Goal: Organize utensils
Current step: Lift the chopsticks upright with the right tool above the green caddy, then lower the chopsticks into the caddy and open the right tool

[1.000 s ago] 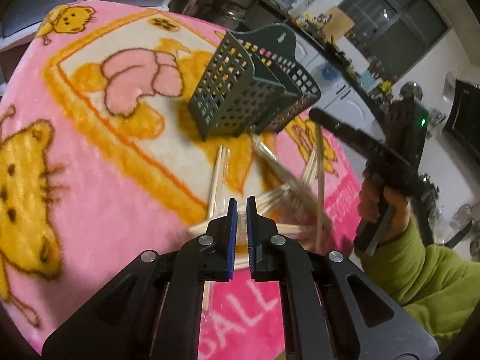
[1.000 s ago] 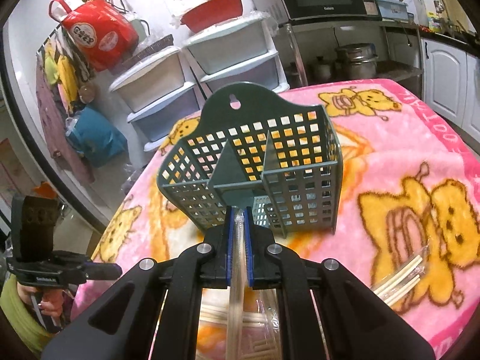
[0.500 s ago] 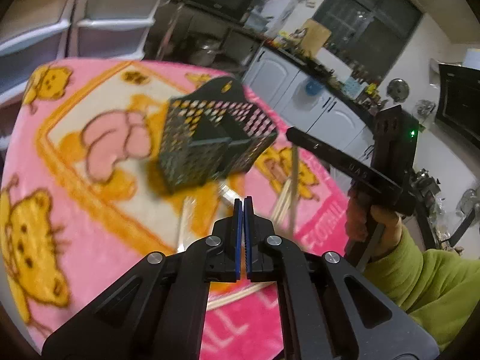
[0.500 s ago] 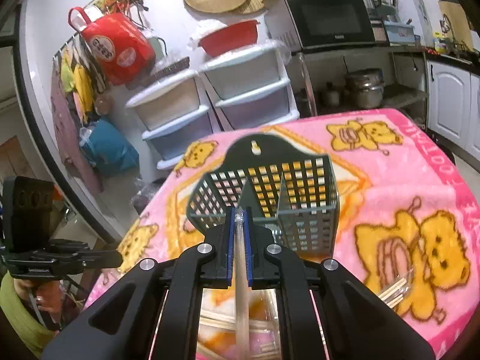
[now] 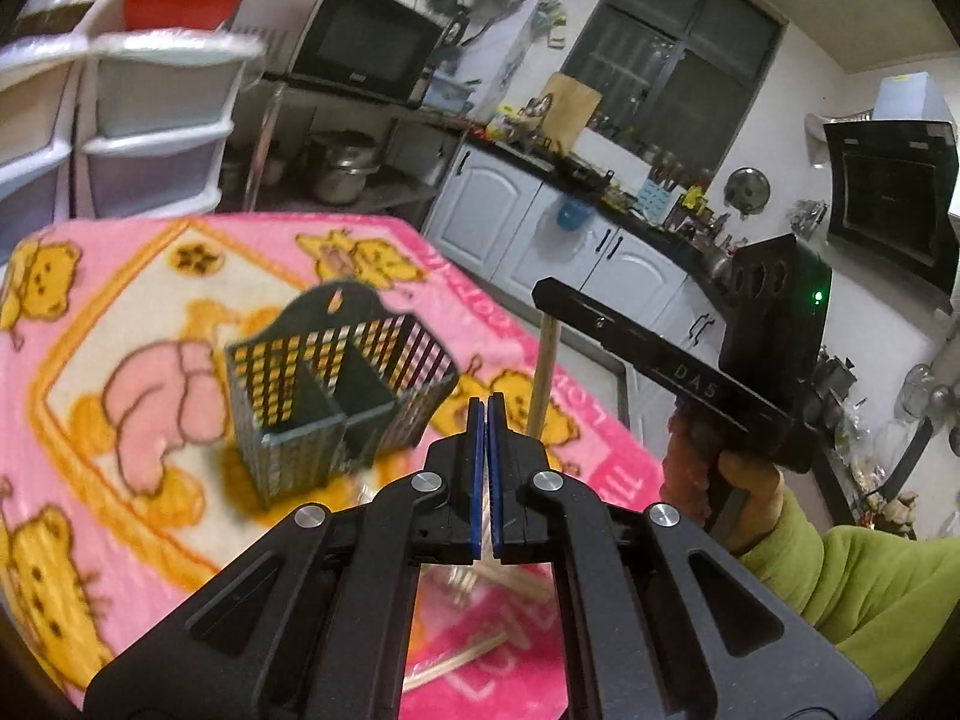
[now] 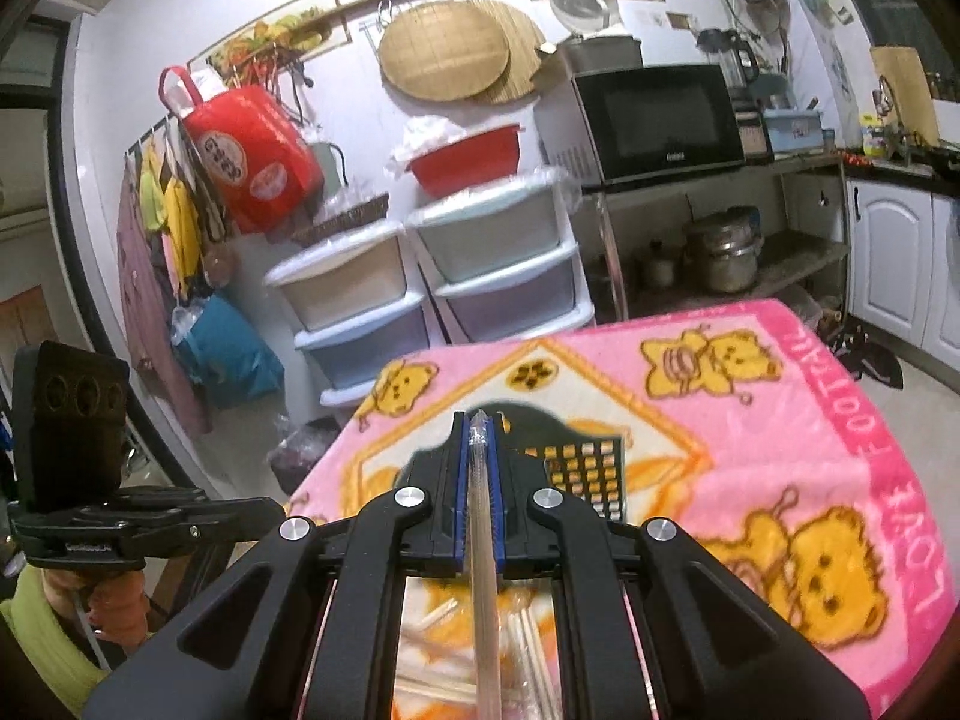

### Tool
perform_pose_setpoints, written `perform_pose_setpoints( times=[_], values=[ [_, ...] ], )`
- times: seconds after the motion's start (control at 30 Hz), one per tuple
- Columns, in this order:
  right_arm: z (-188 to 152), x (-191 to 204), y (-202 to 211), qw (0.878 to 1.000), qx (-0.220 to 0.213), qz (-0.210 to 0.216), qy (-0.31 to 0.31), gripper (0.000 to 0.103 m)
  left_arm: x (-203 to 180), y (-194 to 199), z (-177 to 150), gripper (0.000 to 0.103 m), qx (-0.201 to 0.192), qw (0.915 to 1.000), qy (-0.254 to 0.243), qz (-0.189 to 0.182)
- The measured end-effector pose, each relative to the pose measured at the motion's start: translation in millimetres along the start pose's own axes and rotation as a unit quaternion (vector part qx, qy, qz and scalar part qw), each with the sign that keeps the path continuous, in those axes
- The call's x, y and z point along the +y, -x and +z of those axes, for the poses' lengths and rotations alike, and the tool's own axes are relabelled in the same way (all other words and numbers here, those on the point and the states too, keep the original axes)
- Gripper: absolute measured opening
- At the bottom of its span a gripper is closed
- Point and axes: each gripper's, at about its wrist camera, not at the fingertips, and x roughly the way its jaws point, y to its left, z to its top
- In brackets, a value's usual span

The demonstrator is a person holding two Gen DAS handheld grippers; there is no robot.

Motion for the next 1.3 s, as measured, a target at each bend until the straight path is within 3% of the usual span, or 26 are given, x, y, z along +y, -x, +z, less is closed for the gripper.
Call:
perform_pose_setpoints(
  times=[0.37, 0.6, 0.9, 1.3],
  values=[
    [48, -1, 6, 0.997, -0.069, -0.013, 0.027, 0.006, -18, 14, 61, 0.0, -0.047, 0.9984, -0.031, 0.003],
    [73, -6, -1, 0.993, -0.105, -0.026, 0.035, 0.006, -8, 25, 90, 0.0, -0.075, 0.9969, -0.02, 0.016],
    [86, -10, -21, 0.99, -0.127, -0.048, 0.042, 0.006, 4, 37, 97, 0.0, -0.092, 0.9946, -0.014, 0.046],
    [73, -20, -55, 0.985, -0.147, -0.077, 0.053, 0.006, 33, 37, 85, 0.0, -0.091, 0.9935, 0.013, 0.067]
  ],
)
